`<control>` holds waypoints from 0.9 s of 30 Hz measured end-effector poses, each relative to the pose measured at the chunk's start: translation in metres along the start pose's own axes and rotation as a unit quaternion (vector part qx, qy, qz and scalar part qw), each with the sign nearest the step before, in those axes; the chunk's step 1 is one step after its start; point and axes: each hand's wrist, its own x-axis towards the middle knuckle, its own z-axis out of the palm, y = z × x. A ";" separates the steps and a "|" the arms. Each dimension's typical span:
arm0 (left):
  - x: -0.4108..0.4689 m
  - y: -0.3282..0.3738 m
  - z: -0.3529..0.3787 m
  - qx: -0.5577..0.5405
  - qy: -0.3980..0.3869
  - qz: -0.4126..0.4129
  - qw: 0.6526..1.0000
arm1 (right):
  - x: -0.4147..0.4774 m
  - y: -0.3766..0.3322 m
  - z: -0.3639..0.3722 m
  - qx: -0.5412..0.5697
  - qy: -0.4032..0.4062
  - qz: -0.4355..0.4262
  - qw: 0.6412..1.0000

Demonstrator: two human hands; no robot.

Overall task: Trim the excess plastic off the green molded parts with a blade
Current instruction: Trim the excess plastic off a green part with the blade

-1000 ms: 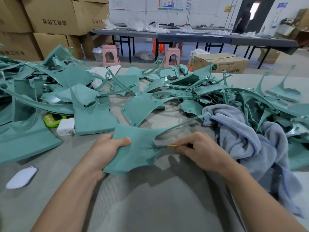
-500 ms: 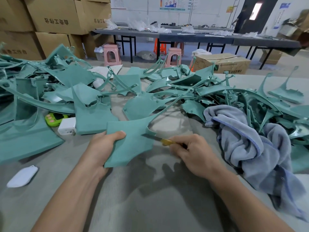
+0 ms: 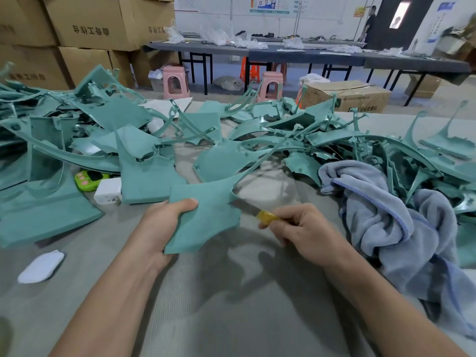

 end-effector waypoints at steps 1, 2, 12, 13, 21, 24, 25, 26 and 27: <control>0.000 0.000 0.000 -0.008 0.002 -0.001 1.000 | 0.001 0.002 0.000 -0.008 0.033 0.015 0.999; 0.001 -0.001 0.000 -0.017 0.006 0.000 1.000 | 0.002 0.003 -0.001 -0.011 0.071 0.023 0.997; -0.003 -0.008 0.026 -0.128 0.059 -0.039 0.989 | -0.015 -0.026 0.046 -0.061 -0.012 -0.058 0.996; -0.003 -0.008 0.027 -0.130 0.059 -0.047 0.989 | -0.013 -0.025 0.044 -0.066 0.038 -0.037 0.996; -0.002 -0.005 0.027 -0.135 0.065 -0.048 0.988 | -0.021 -0.034 0.042 -0.098 -0.033 -0.045 0.994; -0.002 -0.005 0.025 -0.151 0.074 -0.045 0.985 | -0.010 -0.032 0.039 -0.115 0.124 0.016 0.985; -0.003 -0.005 0.024 -0.161 0.077 -0.038 0.983 | -0.008 -0.033 0.036 -0.094 0.166 0.031 0.981; -0.003 -0.004 0.023 -0.172 0.080 -0.028 0.981 | -0.009 -0.035 0.034 -0.049 0.185 0.039 0.981; -0.003 -0.003 0.023 -0.181 0.082 -0.014 0.980 | -0.010 -0.037 0.032 0.025 0.178 0.047 0.983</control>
